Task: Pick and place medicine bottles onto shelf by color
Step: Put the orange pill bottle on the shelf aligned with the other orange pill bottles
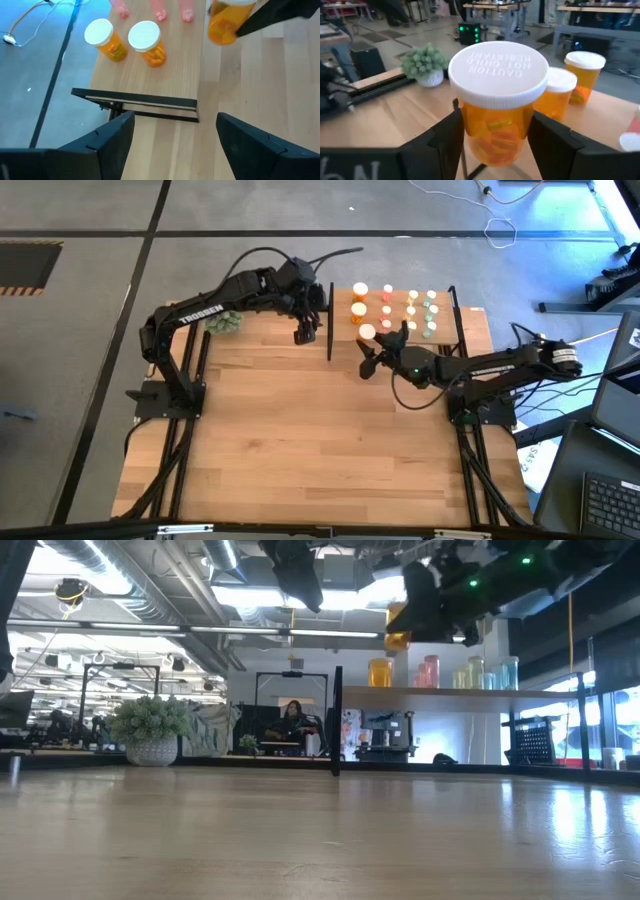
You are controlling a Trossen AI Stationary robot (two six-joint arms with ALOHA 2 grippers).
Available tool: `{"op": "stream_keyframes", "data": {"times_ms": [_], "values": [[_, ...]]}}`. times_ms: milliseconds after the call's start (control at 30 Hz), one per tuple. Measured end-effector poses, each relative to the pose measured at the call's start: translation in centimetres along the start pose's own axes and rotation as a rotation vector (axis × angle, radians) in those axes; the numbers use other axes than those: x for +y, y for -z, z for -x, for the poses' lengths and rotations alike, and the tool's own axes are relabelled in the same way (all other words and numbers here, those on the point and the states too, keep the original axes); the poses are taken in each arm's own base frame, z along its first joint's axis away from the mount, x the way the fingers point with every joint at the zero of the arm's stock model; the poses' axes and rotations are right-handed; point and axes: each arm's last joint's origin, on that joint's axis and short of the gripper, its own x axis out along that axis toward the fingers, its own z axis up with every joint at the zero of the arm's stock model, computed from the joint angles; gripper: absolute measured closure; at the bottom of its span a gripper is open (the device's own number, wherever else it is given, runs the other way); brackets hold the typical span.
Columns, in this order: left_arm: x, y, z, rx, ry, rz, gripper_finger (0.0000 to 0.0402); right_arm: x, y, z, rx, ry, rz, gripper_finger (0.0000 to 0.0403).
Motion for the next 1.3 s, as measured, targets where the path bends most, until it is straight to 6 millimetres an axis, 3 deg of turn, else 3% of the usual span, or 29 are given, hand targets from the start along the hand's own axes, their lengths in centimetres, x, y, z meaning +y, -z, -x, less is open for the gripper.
{"op": "stream_keyframes", "data": {"times_ms": [267,467,1300], "values": [[0.2,0.1,0.0,-0.004,0.018,0.016,0.0125,0.7,0.8,-3.2,0.041,0.074,0.034,0.0199],[0.2,0.1,0.0,-0.004,0.021,0.017,0.0125,0.1,2.2,-4.8,0.087,0.130,0.000,0.0199],[0.2,0.1,0.0,-0.003,0.016,0.018,0.0125,-0.1,3.1,-5.2,0.091,0.202,-0.011,0.0198]]}}
